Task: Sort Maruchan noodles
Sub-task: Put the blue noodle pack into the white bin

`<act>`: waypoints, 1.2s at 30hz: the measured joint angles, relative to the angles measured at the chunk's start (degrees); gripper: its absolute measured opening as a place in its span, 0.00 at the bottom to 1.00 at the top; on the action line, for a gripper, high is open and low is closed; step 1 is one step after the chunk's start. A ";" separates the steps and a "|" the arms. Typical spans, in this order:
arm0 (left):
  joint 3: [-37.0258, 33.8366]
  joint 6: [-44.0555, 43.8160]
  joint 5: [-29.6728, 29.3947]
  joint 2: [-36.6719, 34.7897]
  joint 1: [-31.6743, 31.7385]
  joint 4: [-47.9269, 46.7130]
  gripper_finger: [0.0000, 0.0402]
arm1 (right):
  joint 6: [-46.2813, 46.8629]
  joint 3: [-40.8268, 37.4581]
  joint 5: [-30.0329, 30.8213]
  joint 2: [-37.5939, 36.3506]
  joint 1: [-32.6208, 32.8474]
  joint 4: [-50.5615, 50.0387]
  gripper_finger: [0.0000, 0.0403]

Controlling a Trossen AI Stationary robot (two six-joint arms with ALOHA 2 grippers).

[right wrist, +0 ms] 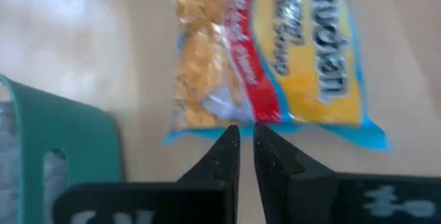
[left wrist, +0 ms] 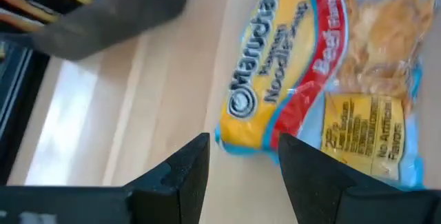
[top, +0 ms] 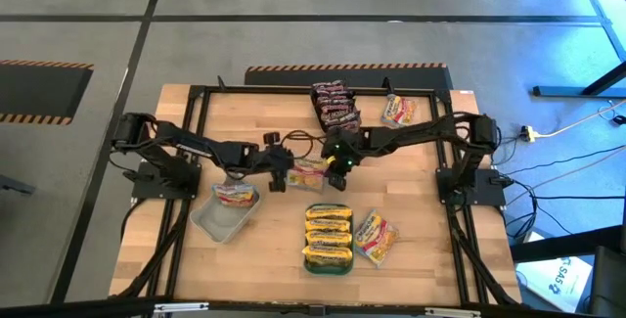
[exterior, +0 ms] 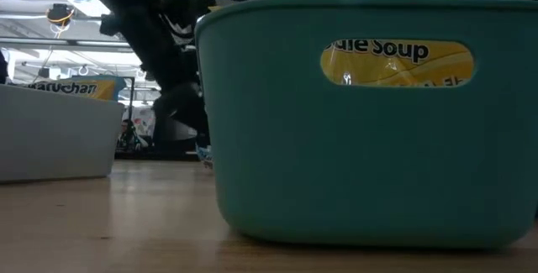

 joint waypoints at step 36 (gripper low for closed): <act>0.22 -7.34 13.28 9.22 2.33 6.99 0.42 | 12.59 -10.48 -21.96 -6.94 -4.29 7.02 0.33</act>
